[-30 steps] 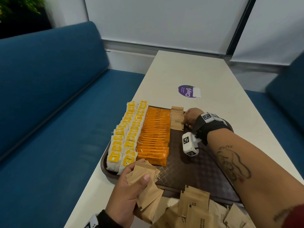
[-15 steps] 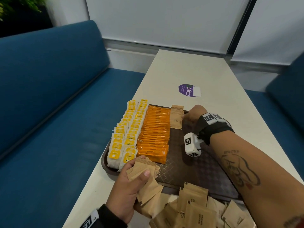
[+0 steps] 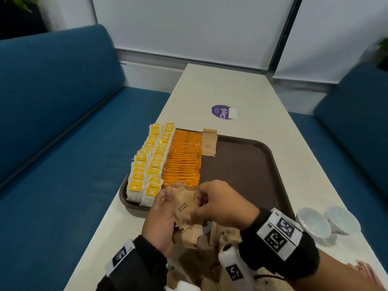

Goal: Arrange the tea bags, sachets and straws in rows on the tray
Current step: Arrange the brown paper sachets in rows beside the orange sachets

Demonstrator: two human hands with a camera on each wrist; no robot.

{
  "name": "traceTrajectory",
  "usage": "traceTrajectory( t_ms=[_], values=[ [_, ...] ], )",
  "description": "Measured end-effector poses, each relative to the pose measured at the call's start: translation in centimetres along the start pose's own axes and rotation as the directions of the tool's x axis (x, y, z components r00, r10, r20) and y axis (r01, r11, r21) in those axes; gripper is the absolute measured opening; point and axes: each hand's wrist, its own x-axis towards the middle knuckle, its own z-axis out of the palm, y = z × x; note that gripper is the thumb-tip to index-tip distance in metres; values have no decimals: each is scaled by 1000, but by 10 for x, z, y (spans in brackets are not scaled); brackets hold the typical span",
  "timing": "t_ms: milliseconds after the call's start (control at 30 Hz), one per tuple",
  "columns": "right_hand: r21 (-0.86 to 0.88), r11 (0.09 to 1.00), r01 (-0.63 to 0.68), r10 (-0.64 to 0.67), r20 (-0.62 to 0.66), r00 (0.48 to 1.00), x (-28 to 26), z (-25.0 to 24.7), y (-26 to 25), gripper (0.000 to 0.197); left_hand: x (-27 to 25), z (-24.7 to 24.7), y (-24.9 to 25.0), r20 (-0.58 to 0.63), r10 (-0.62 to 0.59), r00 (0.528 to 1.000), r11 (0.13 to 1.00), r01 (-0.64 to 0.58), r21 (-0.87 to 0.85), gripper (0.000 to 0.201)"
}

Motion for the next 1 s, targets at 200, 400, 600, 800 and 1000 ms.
traceTrajectory(
  t_ms=[200,400,600,800,1000],
  values=[
    [236,972,-21,32,-43,999,-1,5,10,18,-3,-3,-1,-27,12,1000,998,-10,69,41],
    [377,924,-57,53,22,998,7,-15,8,7,-4,-2,5,16,59,998,989,-60,132,18],
    [448,894,-28,164,-269,949,49,-56,21,7,1,-2,9,-19,58,998,991,-55,121,25],
    [583,728,-361,533,-152,832,126,-85,60,10,2,-7,7,-52,17,998,995,-12,103,30],
    [524,708,-473,571,-30,820,160,-87,67,27,4,-12,9,-88,-26,996,995,33,89,27]
  ],
)
